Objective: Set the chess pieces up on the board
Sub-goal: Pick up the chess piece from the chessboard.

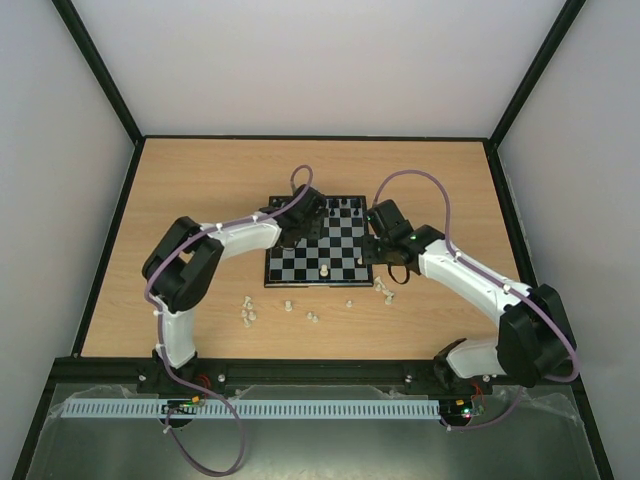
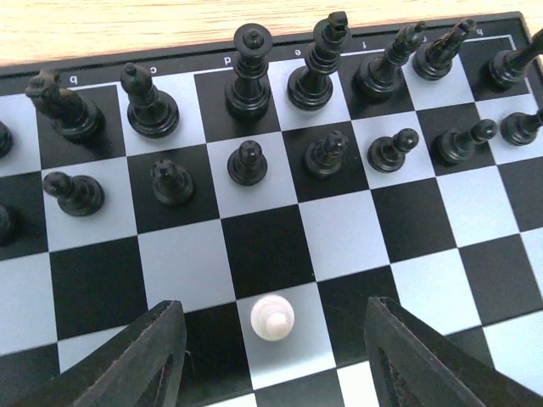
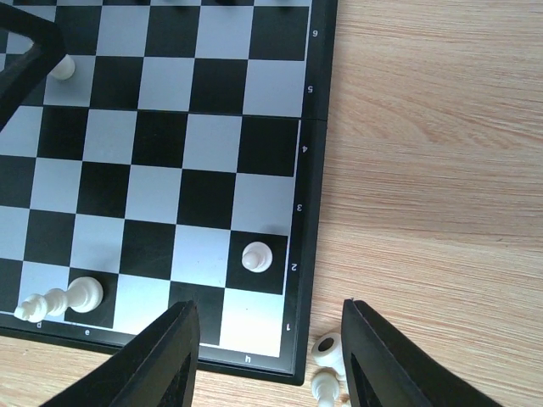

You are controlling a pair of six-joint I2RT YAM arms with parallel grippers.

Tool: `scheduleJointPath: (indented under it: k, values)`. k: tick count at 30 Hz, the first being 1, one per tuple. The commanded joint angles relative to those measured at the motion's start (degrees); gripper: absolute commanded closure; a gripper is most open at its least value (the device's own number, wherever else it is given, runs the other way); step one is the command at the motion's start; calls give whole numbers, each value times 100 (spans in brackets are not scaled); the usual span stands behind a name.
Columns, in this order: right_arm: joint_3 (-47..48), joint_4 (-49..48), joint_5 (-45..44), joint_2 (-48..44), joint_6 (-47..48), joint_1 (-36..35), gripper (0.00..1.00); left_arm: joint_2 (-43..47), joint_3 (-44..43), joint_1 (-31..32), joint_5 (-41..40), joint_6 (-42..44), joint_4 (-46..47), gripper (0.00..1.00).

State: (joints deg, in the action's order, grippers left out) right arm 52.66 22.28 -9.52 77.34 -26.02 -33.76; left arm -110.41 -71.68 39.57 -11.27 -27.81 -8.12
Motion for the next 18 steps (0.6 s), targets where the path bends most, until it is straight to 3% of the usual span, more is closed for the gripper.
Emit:
scheduleJointPath:
  k: [1, 13, 18]
  values:
    - [-106, 94, 46, -172, -39, 19, 54, -257, -239, 15, -219, 87, -157, 42]
    - [-132, 78, 52, -219, -51, 18, 56, -659, -412, 7, -242, 127, -155, 80]
    - [-143, 67, 90, -219, -48, 18, 56, -595, -353, 15, -319, 123, -154, 86]
